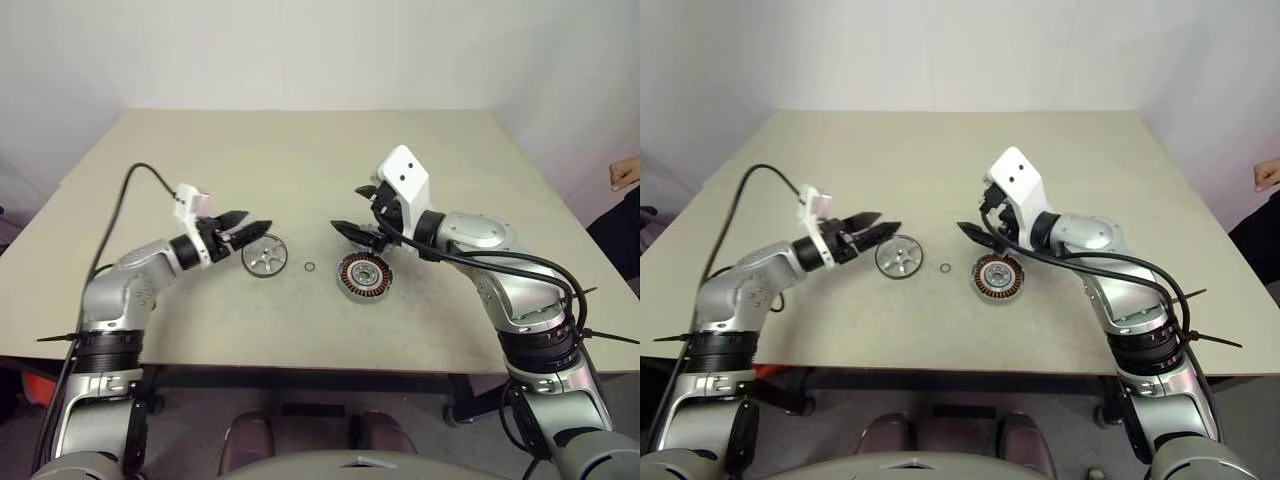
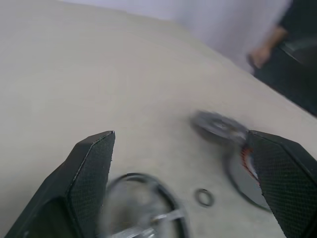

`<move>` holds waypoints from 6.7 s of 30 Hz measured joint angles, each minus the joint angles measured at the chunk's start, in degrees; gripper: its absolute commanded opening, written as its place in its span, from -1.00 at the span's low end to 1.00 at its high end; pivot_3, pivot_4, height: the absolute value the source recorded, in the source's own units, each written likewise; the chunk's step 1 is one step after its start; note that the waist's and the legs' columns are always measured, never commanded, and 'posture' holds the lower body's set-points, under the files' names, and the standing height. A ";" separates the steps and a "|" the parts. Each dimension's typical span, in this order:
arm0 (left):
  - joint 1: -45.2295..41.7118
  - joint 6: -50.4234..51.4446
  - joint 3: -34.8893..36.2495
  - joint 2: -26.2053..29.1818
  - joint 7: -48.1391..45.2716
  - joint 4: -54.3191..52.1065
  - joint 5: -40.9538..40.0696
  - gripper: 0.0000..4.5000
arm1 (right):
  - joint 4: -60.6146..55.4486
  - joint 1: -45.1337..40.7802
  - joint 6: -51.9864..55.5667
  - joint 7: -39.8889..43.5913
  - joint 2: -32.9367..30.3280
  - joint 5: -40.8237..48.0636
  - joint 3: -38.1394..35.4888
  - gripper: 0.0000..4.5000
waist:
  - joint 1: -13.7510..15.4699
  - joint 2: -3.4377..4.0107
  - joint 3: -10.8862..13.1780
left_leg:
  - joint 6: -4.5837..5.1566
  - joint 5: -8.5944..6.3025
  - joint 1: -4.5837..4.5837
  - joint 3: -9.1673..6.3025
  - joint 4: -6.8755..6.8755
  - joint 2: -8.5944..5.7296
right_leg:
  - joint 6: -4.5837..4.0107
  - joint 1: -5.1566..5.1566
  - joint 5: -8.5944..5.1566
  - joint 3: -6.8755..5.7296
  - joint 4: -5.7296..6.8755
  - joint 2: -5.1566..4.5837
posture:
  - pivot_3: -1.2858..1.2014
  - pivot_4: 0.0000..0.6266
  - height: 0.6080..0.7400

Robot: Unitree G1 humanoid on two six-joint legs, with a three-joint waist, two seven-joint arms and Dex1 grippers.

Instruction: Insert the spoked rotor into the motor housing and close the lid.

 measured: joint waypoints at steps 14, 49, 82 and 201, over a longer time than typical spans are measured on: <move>1.66 12.06 -0.01 -1.91 6.64 4.34 -1.18 0.98 | 0.44 0.62 -1.52 -1.57 0.03 -0.12 0.01 0.80 | 0.22 -0.01 0.00 | 0.01 0.00 0.00 -0.02 0.01 -0.02 | 0.00 0.00 0.00 -0.04 -0.06 -0.05 | 0.03 -1.00 1.00; -0.28 13.24 -1.84 -9.17 9.58 6.80 -1.99 -0.59 | 2.27 0.67 -4.74 -2.59 0.26 -1.32 0.09 0.82 | 0.33 -0.03 0.00 | 0.01 0.02 0.03 -0.02 0.02 -0.05 | 0.00 0.18 0.00 -0.01 -0.02 -0.07 | 0.03 -1.00 1.00; -24.94 0.71 12.28 -25.33 15.85 49.03 -5.38 -0.67 | 4.39 1.15 -6.56 -3.21 0.24 -3.90 0.32 0.82 | 1.55 -0.15 0.07 | 0.02 0.13 -0.06 -0.14 -0.22 0.03 | 0.01 0.39 0.05 -0.15 -0.60 -0.11 | 0.03 -1.00 1.00; -9.47 -28.23 -25.42 -5.29 -10.59 23.73 28.46 -0.11 | 6.71 2.75 -13.33 -6.51 1.72 -6.91 2.09 0.82 | 0.58 0.21 0.02 | -0.47 0.40 0.07 -0.47 -0.30 0.55 | -0.33 0.82 0.10 -1.02 -0.64 -0.08 | 0.03 -1.00 1.00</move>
